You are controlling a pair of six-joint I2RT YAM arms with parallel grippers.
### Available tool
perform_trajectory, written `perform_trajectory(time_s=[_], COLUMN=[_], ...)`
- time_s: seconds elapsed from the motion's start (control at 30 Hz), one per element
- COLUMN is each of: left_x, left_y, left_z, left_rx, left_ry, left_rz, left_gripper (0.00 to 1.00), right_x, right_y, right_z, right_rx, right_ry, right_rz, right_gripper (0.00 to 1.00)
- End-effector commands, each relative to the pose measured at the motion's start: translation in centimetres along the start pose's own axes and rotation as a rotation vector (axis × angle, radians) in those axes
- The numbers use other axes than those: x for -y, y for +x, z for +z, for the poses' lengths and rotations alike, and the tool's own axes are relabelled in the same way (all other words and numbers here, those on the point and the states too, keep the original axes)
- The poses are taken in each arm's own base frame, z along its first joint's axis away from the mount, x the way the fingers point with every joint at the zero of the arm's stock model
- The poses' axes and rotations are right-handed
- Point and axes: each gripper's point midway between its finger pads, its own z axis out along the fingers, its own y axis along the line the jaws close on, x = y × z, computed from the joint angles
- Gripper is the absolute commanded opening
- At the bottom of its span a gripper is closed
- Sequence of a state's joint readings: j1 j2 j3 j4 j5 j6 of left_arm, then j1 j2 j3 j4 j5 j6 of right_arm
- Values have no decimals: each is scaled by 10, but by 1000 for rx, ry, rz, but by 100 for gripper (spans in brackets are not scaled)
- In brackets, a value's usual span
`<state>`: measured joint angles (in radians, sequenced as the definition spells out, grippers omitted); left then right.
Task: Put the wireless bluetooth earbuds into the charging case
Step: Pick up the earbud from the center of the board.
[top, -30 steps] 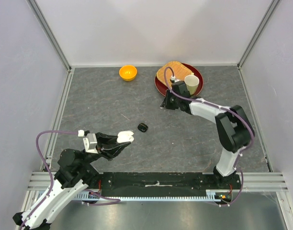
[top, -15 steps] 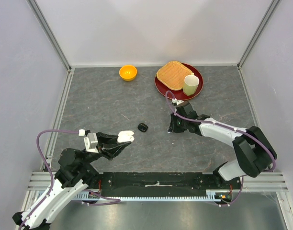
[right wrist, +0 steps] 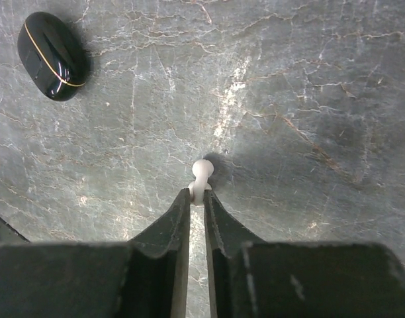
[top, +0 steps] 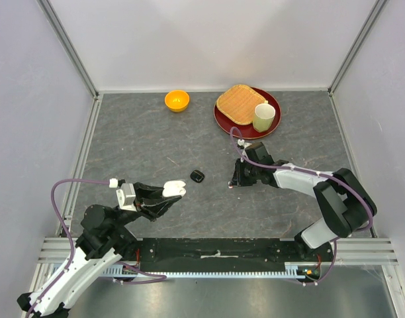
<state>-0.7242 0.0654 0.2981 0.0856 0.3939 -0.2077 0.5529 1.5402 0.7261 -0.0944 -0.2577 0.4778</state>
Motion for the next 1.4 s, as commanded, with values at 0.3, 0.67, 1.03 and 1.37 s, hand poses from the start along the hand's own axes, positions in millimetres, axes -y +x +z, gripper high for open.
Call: perform_trajectory(time_s=[0.3, 0.67, 1.03, 1.37], left_x=[-3, -3, -3, -3], left_y=[-8, -6, -6, -3], left_z=[2, 1, 1, 1], left_rx=[39, 37, 37, 33], left_ry=[-15, -18, -18, -21], left_rz=[2, -5, -7, -13], left_gripper=[2, 2, 2, 2], right_x=[4, 10, 12, 10], right_y=[-6, -11, -14, -8], right_z=[6, 7, 5, 6], right_rx=[11, 16, 25, -7], right_ry=[-48, -44, -48, -78], right_rz=[66, 112, 153, 153], right_gripper=[30, 32, 34, 27])
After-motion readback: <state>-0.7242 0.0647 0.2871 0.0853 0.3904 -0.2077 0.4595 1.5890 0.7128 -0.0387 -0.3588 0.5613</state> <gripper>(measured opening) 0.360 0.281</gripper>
